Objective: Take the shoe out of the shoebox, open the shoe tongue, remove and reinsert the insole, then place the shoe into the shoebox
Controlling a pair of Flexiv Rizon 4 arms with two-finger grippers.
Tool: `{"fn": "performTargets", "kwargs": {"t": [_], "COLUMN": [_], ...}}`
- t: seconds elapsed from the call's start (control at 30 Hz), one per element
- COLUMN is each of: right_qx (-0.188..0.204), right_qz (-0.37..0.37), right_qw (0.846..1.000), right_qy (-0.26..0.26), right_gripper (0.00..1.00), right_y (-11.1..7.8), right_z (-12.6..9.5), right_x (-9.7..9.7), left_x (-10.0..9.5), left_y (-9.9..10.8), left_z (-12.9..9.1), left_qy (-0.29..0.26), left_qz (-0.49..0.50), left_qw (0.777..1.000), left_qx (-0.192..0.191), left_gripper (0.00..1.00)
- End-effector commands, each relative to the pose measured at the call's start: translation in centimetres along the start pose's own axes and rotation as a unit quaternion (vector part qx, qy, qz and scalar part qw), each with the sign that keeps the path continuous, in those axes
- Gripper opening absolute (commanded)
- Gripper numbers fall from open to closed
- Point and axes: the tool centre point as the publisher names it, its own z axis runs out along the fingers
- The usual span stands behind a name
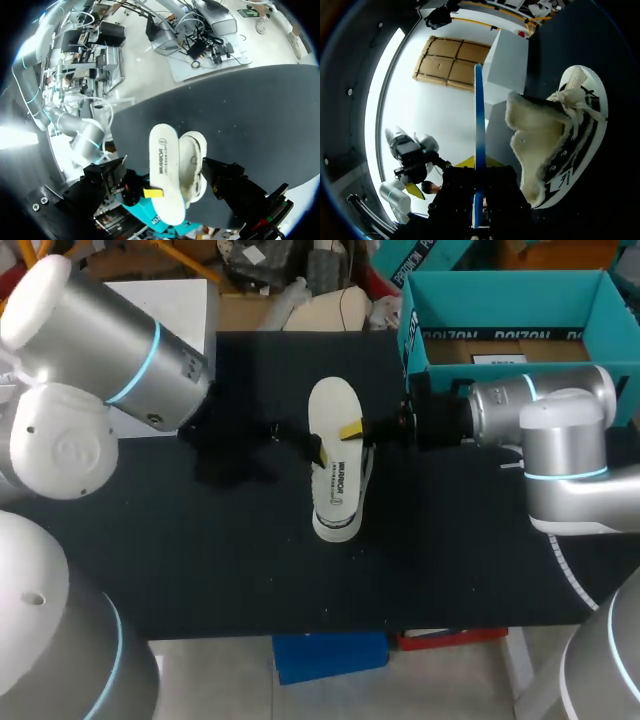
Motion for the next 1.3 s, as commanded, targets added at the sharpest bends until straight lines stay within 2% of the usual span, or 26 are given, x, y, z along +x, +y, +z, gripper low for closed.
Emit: {"fn": "performTargets", "kwargs": {"t": [0.03, 0.5, 0.63, 0.83, 1.0, 1.3], "right_qx": [0.000, 0.000, 0.000, 0.000, 0.000, 0.000], "right_qz": [0.000, 0.000, 0.000, 0.000, 0.000, 0.000], "right_qw": [1.000, 1.000, 1.000, 1.000, 1.000, 1.000], "right_qy": [-0.001, -0.001, -0.001, -0.001, -0.001, -0.001], "right_gripper": [0.00, 0.00, 0.00, 0.00, 0.00, 0.00], "right_y": [0.0, 0.0, 0.0, 0.0, 0.0, 0.0], "right_z": [0.1, 0.1, 0.1, 0.1, 0.1, 0.1], "right_x": [0.0, 0.0, 0.0, 0.0, 0.0, 0.0], "left_x": [2.2, 2.2, 2.2, 2.1, 2.3, 2.0], "left_y": [-1.0, -1.0, -1.1, 0.0, 0.6, 2.1], "left_z": [-0.2, -0.2, 0.8, 0.9, 1.5, 2.7], "left_qy": [-0.290, -0.290, -0.352, -0.403, -0.418, -0.414], "left_qz": [-0.075, -0.075, -0.091, -0.148, -0.157, -0.133], "left_qw": [0.953, 0.953, 0.928, 0.893, 0.882, 0.888], "left_qx": [-0.039, -0.039, -0.080, -0.138, -0.150, -0.152], "left_gripper": [1.00, 1.00, 1.00, 1.00, 1.00, 1.00]}}
